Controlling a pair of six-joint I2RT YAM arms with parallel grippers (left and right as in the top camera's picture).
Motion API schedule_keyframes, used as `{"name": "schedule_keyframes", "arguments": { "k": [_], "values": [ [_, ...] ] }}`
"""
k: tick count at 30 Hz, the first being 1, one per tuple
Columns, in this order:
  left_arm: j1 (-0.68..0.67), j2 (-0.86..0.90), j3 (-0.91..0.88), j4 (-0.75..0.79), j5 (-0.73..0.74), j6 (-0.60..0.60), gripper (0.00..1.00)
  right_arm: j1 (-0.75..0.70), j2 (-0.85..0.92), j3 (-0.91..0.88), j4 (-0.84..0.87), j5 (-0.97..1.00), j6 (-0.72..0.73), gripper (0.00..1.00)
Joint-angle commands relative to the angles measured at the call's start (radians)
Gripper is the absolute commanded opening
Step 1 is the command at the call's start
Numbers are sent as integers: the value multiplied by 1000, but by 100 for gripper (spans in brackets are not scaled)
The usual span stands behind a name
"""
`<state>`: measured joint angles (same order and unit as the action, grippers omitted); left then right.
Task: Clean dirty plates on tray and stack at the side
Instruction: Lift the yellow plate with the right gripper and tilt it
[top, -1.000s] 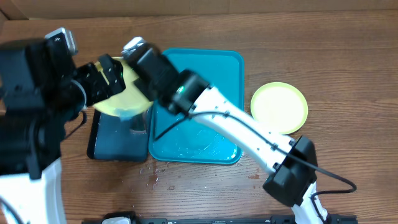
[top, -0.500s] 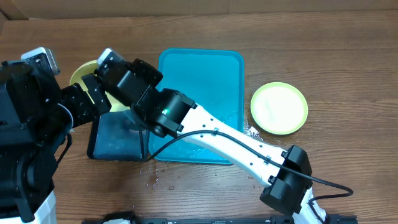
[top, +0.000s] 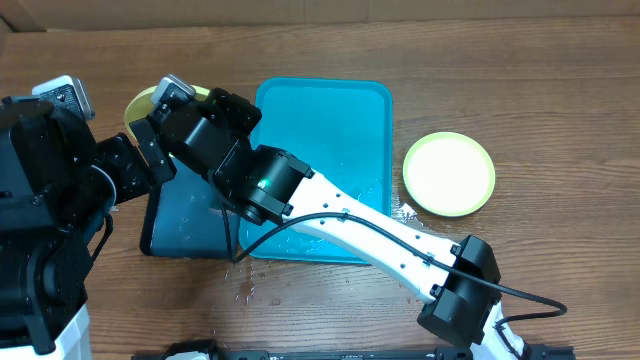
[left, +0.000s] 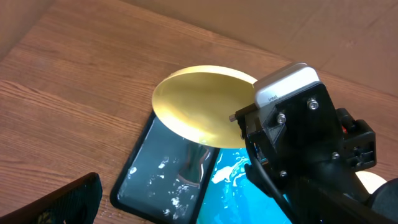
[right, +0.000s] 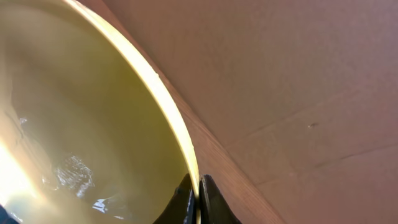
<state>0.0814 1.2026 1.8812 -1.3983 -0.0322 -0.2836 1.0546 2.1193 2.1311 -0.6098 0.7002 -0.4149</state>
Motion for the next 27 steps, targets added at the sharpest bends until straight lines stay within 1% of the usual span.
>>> {"name": "schedule_keyframes", "arguments": {
  "k": [1, 8, 10, 12, 13, 15, 17, 27],
  "values": [
    [-16, 28, 11, 34, 99, 0, 100, 103, -44, 17, 13, 25, -8, 4],
    [-16, 28, 11, 45, 100, -1, 100, 95, -53, 17, 47, 23, -3, 4],
    [-16, 28, 11, 50, 100, -1, 100, 76, -53, 17, 67, 5, 43, 4],
    [-16, 28, 11, 55, 100, -1, 100, 54, -53, 17, 90, -56, 111, 4],
    [-16, 28, 11, 57, 100, -1, 100, 42, -53, 17, 103, -122, 135, 4],
    [-16, 28, 11, 61, 100, -1, 100, 25, -53, 17, 122, -227, 148, 4],
    [-16, 28, 11, 64, 100, -1, 100, 14, -53, 17, 138, -283, 151, 4],
    [-16, 28, 11, 64, 100, -1, 100, 8, -53, 17, 126, -283, 147, 4]
  ]
}}
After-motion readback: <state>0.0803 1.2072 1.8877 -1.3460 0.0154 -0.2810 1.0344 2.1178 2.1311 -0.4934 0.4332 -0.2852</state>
